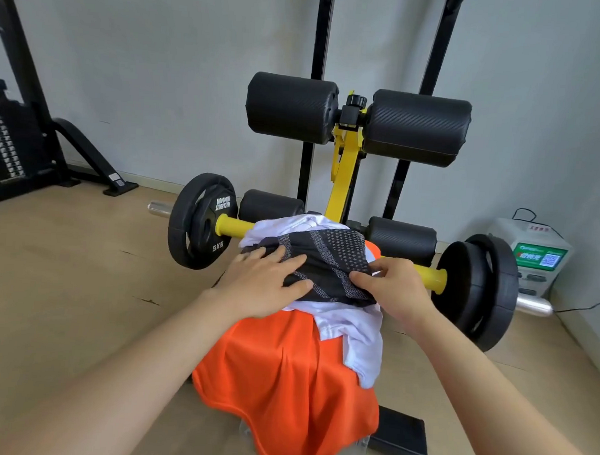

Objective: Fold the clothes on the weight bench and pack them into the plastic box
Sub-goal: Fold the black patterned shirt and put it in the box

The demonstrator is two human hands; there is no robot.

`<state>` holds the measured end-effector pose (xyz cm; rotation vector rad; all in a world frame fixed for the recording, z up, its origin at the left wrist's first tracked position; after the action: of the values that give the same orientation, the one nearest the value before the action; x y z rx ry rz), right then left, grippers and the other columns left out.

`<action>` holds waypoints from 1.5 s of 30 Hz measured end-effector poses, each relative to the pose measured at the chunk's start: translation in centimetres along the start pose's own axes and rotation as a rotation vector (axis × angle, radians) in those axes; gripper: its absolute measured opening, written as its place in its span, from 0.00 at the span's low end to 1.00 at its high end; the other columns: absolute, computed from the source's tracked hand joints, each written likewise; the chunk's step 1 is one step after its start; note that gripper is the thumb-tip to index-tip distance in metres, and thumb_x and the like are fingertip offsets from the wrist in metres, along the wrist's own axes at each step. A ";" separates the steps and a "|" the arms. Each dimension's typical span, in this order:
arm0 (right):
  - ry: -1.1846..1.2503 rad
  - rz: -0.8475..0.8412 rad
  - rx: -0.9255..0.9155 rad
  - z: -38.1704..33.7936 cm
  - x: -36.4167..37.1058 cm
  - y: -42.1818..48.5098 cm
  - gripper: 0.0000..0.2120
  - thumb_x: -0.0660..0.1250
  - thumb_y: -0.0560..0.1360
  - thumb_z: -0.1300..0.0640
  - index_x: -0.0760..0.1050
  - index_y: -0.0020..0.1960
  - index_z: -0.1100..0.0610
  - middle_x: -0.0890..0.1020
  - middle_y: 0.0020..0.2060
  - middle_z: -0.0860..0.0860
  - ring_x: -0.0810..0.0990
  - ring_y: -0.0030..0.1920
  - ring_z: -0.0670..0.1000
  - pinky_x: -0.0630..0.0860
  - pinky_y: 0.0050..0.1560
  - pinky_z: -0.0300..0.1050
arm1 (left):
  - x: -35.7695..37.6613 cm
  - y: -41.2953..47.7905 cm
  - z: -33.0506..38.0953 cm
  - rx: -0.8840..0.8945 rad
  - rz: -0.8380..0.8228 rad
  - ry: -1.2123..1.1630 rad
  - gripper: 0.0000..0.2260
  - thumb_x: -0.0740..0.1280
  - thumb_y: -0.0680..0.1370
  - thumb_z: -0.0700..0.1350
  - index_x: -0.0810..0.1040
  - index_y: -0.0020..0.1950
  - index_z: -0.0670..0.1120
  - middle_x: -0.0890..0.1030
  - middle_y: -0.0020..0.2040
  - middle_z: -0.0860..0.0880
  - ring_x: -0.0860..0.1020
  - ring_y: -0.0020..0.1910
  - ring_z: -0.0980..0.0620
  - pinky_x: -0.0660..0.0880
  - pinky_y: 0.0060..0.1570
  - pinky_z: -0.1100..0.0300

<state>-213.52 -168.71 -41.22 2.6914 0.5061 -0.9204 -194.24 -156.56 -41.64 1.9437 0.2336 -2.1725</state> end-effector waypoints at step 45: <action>0.198 0.086 -0.491 -5.8 1.3 -2.7 0.18 0.73 0.74 0.60 0.78 0.62 0.51 0.84 0.52 0.43 0.80 0.47 0.40 0.76 0.53 0.37 | -0.6 -4.6 -2.4 0.235 0.488 -0.323 0.22 0.63 0.73 0.62 0.81 0.63 0.55 0.82 0.61 0.58 0.77 0.63 0.57 0.75 0.60 0.57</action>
<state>-210.46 -163.98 -37.93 2.3379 0.5652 -0.4334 -193.13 -151.49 -41.43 1.5031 -0.5144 -2.1891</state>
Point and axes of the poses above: each hand's wrist, its own y-axis towards the middle knuckle, its own x-axis out of the palm, z = x × y, the point moved 3 cm from there along y, towards the middle knuckle
